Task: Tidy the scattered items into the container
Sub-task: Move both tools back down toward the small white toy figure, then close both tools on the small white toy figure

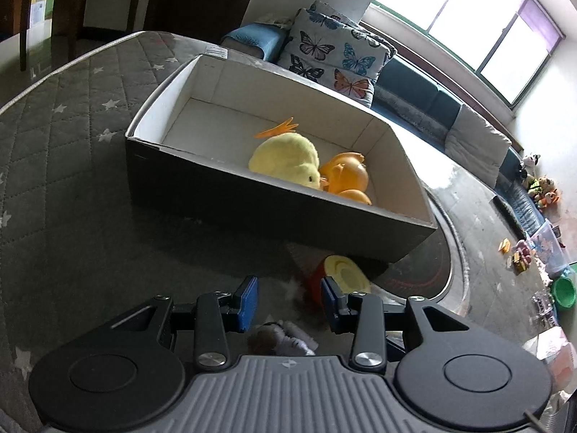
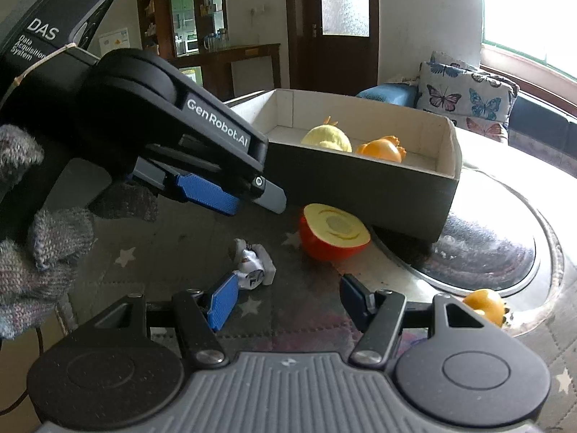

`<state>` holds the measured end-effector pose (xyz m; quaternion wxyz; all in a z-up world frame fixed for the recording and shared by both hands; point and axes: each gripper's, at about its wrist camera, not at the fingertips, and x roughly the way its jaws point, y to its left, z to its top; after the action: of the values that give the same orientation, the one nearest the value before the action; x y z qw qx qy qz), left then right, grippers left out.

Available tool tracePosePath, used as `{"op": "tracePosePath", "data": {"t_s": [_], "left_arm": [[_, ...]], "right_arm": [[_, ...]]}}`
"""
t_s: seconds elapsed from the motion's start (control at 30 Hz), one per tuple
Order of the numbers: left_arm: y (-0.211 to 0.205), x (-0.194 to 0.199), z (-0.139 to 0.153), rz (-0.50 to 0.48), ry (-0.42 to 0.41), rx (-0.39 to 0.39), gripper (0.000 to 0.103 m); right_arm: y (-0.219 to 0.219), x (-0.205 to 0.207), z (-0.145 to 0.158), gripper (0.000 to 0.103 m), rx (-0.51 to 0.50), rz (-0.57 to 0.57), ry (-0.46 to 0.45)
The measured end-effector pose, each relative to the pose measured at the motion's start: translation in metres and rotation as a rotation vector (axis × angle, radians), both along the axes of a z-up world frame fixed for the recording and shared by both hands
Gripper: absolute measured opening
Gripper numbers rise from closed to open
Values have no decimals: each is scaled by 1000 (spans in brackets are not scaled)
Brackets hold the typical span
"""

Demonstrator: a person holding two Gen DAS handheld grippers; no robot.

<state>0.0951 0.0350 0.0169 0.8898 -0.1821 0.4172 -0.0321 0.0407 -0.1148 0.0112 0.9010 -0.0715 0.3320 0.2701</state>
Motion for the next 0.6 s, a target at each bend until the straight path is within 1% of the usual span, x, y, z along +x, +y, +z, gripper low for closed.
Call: {"op": "tracePosePath", "data": {"t_s": [0.1,0.27,0.4,0.47,0.6], "left_arm": [[2,-2,-2,12,0,22,41],[12,-2,-8,43,26,7,41],[14,-4,-12,46,38,-10,41],[15,-2,-14,52,49,-20,41],[16,1,-20,61,84,-53,41]], "right_arm": [[4,2,-2,63,-3,3,4],[9,4,-6,63,-6,10,11],[13,5,-8,62,-6,12,15],[16,6,-8,60,-7,13,15],[18,7,-8,57,-7,17,17]]}}
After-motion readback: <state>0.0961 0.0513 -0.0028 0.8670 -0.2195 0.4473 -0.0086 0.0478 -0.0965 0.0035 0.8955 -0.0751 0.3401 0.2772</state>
